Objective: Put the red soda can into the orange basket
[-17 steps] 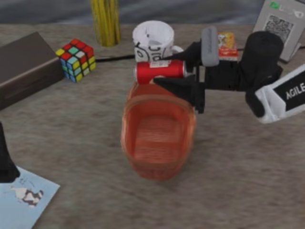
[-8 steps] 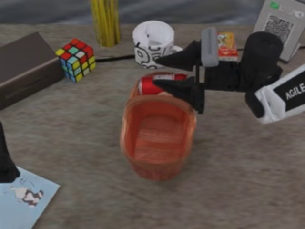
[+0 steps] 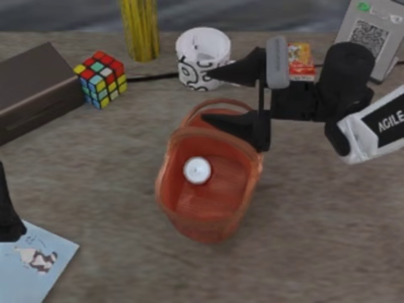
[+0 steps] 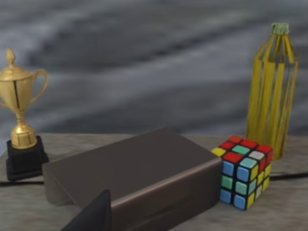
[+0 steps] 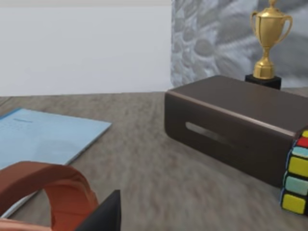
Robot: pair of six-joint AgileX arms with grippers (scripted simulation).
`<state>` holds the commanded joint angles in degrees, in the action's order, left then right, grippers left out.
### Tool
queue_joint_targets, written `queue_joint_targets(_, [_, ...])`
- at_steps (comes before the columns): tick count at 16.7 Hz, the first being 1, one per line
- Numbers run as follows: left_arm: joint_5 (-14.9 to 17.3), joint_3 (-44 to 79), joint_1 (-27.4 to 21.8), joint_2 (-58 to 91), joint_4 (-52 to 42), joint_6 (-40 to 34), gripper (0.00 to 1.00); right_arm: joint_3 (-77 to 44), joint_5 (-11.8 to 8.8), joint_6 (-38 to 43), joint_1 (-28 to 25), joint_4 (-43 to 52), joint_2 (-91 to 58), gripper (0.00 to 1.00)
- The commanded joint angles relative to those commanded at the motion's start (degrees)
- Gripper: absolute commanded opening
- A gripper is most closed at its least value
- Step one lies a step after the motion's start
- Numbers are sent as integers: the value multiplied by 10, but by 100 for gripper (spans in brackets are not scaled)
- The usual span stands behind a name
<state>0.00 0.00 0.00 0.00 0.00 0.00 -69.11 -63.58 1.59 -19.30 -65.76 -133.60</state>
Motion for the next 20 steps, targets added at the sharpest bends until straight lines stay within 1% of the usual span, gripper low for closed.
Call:
queue_joint_targets(5, [1, 5, -2, 5, -4, 3, 100, 3, 2, 0, 3, 3, 4, 100])
queue_joint_targets(7, [5, 30, -14, 31, -24, 16, 100, 22, 12, -2, 5, 18, 26, 100])
queue_joint_targets(9, [11, 77, -34, 77, -59, 41, 100, 53, 32, -4, 10, 44, 66, 100])
queue_joint_targets(11, [17, 142, -59, 143, -109, 76, 100, 97, 62, -7, 18, 82, 124, 100])
queue_joint_targets(14, [23, 266, -103, 269, -201, 142, 100, 175, 121, -10, 36, 151, 240, 100])
queue_joint_targets(17, [26, 413, -153, 421, -309, 222, 100, 264, 195, -12, 58, 233, 384, 100])
queue_joint_targets(20, [27, 574, -204, 588, -423, 309, 100, 357, 278, -13, 82, 321, 549, 100])
